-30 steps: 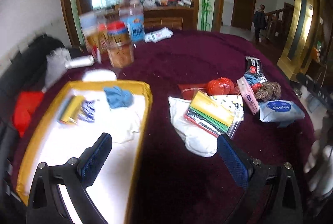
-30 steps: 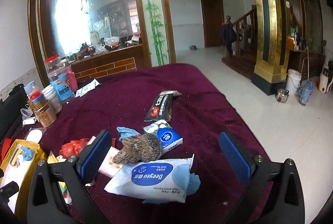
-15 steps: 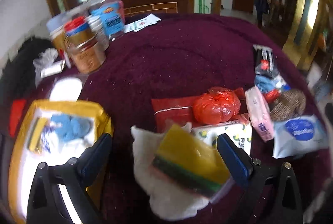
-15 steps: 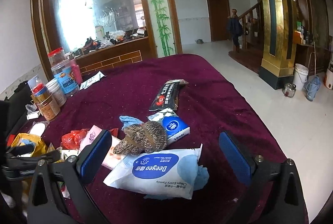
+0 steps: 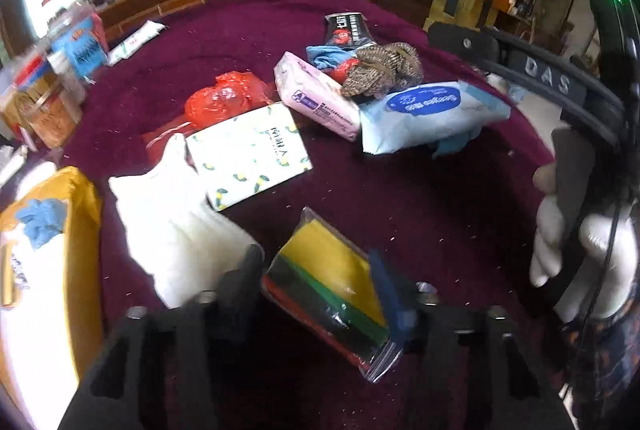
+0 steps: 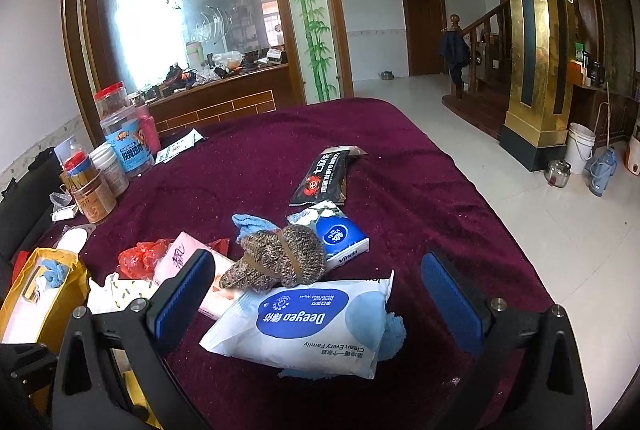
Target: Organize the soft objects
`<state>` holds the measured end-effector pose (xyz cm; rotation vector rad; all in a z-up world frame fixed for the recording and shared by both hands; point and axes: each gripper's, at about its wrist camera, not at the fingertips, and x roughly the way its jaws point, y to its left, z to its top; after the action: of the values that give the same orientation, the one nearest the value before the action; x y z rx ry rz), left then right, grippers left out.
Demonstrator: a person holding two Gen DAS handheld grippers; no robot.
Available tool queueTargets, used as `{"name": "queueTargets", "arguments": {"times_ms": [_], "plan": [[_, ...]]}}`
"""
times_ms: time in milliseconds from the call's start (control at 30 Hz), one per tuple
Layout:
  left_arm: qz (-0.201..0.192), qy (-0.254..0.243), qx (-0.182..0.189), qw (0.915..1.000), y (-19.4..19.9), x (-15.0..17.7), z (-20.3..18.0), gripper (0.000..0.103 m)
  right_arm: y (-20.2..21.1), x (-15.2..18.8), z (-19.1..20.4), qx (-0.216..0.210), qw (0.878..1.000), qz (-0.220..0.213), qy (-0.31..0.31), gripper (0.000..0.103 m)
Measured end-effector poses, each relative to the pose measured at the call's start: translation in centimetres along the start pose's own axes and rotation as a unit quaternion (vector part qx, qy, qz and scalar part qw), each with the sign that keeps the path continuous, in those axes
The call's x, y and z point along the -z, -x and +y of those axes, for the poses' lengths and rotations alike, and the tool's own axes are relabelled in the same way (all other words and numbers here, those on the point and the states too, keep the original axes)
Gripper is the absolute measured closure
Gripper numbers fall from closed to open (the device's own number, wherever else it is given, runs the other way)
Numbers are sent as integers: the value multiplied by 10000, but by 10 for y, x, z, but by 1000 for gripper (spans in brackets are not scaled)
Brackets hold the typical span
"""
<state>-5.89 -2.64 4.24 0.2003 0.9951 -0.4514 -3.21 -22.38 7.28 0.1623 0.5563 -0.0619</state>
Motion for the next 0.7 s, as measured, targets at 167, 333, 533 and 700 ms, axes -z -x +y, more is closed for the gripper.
{"name": "queueTargets", "arguments": {"times_ms": [167, 333, 533, 700], "plan": [[-182, 390, -338, 9985, -1, 7, -4, 22, -2, 1, -2, 18, 10000, 15, -52, 1], [-154, 137, -752, 9970, -22, 6, -32, 22, -2, 2, -3, 79, 10000, 8, -17, 1], [-189, -19, -393, 9990, -24, 17, -42, 65, -4, 3, -4, 139, 9999, 37, 24, 1], [-391, 370, 155, 9984, 3, 23, -17, 68, -6, 6, -2, 235, 9996, 48, 177, 1]]}}
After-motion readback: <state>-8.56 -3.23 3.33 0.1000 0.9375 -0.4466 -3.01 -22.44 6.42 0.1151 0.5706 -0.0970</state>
